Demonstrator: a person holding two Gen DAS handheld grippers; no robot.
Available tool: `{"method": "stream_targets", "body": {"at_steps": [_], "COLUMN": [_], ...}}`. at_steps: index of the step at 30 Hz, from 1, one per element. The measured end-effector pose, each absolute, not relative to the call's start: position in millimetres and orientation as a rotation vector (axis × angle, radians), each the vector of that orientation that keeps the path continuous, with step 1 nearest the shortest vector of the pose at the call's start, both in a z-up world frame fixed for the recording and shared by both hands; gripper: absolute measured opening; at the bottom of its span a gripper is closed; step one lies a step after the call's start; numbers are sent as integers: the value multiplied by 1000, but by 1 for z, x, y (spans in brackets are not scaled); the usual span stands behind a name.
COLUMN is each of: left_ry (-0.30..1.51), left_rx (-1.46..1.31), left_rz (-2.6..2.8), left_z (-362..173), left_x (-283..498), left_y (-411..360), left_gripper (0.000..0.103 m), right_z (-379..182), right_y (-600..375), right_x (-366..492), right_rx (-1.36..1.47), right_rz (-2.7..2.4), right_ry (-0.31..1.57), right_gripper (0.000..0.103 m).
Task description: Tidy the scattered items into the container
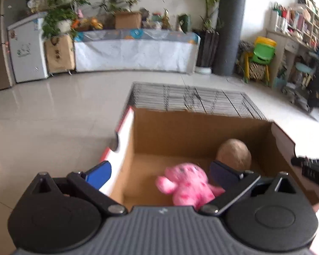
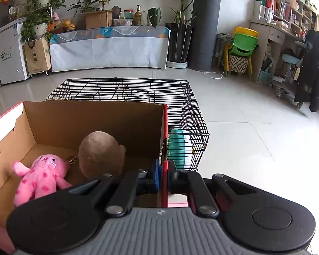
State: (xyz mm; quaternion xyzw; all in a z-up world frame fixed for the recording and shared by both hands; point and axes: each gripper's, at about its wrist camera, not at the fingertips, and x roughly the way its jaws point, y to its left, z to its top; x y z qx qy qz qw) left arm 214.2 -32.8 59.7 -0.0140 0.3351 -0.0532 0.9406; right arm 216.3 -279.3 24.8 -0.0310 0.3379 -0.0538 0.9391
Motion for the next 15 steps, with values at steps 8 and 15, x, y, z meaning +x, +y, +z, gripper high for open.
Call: {"method": "stream_targets", "body": {"at_steps": [8,15], "left_ry": [626,641], "left_rx": [-63,-50], "left_rz": [-2,27], "left_z": [70,50], "left_x": [224,237], "left_y": [-1,-3], "left_gripper": [102,103], "right_z": [23,20], "right_y": [-277,-275], "right_x": [217,216], "right_rx": [-80,-106], "right_rz": [-117,-117], "right_ry": [687,677], "right_gripper": [10,10]}}
